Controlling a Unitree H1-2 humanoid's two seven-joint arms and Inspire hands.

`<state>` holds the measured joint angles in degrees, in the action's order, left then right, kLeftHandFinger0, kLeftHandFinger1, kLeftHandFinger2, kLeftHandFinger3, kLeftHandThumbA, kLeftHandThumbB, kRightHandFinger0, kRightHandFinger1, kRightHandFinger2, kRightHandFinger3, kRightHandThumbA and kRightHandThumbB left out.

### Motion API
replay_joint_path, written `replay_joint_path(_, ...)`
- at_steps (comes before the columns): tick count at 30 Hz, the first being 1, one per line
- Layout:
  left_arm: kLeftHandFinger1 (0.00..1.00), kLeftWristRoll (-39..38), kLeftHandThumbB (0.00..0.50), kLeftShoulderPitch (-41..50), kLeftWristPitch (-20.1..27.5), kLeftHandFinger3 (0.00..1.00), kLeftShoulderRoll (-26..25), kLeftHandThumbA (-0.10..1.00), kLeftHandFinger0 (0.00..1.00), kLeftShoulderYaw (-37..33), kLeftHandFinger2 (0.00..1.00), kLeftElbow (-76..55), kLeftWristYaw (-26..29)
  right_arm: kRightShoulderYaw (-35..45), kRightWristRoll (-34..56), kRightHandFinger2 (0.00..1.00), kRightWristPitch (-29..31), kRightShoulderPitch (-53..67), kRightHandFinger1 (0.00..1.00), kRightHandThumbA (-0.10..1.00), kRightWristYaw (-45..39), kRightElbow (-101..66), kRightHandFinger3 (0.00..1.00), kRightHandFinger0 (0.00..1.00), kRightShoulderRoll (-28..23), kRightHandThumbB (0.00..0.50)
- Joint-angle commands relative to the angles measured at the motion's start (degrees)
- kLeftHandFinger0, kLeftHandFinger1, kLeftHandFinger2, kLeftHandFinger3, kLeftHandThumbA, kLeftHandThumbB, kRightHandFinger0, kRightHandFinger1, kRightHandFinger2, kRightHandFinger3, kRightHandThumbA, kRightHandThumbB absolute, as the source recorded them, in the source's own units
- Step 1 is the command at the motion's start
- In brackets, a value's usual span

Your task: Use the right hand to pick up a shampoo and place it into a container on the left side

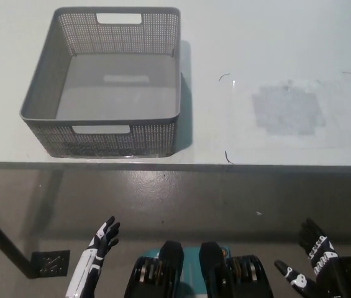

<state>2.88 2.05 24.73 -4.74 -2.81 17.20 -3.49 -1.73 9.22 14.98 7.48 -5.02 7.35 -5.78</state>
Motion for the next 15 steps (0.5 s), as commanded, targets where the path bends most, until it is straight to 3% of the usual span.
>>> replay_joint_path(1, 1.0, -0.92, 0.19, -1.69, 1.42, 1.0, -0.36, 1.0, 1.0, 0.36, 1.0, -0.03, -0.3, 0.59, 1.21, 1.0, 2.88, -1.7, 1.0, 1.0, -1.61, 0.18, 1.0, 1.0, 0.38, 0.231)
replay_joint_path(8, 1.0, -0.88, 0.183, -4.25, 1.38, 1.0, -0.63, 1.0, 1.0, 0.52, 1.0, 1.37, -0.27, 1.19, 0.82, 1.0, 2.6, -4.19, 1.0, 1.0, -1.42, 1.96, 1.0, 1.0, 0.33, 0.25)
replay_joint_path(15, 1.0, -1.64, 0.157, -3.44, 2.07, 1.0, -0.66, 1.0, 1.0, 0.4, 1.0, 1.43, -0.68, 1.22, 1.01, 1.0, 1.99, -3.44, 1.0, 0.97, -1.77, 1.58, 1.0, 1.0, 0.17, 0.219)
